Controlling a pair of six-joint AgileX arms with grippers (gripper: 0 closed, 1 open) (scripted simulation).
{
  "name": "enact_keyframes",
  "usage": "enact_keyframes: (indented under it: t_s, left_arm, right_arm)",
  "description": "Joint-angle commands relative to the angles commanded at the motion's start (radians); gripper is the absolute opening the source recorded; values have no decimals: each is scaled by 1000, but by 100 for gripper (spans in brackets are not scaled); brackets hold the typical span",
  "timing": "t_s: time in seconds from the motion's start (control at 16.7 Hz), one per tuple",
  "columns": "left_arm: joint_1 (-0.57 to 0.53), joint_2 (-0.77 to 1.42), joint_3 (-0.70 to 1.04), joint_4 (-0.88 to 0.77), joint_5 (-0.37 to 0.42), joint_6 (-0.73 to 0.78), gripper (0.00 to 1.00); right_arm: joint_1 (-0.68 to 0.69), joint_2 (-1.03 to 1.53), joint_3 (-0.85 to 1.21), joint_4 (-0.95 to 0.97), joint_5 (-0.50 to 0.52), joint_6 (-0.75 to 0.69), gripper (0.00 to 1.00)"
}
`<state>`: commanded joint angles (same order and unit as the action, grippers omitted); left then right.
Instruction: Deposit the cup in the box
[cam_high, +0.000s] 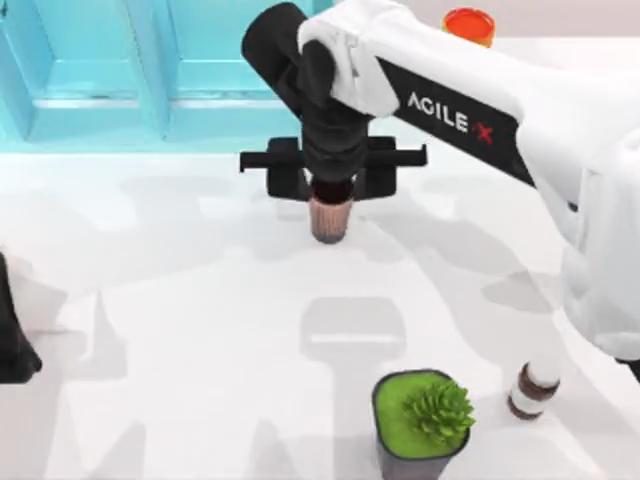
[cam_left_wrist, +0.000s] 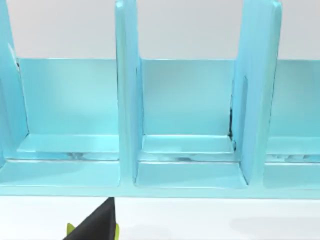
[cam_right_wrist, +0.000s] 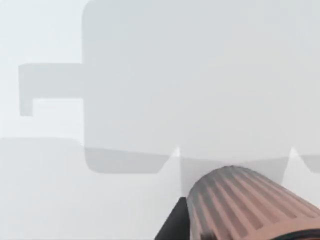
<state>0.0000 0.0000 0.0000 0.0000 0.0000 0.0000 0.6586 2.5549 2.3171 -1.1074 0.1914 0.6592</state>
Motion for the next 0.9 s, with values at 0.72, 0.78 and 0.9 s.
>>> enact_keyframes:
  t_s: [0.72,0.78,0.9]
  left_arm:
    - [0,0,0,0,0,0,100]
    - [0,0,0,0,0,0,100]
    - [0,0,0,0,0,0,100]
  right_arm:
    - [-867,-702,-643,-9,-201,-848,0]
    - [-938,-768,-706,-10,-220,-919,0]
    - [-1049,-873,-810,-12,-253,-1029,0]
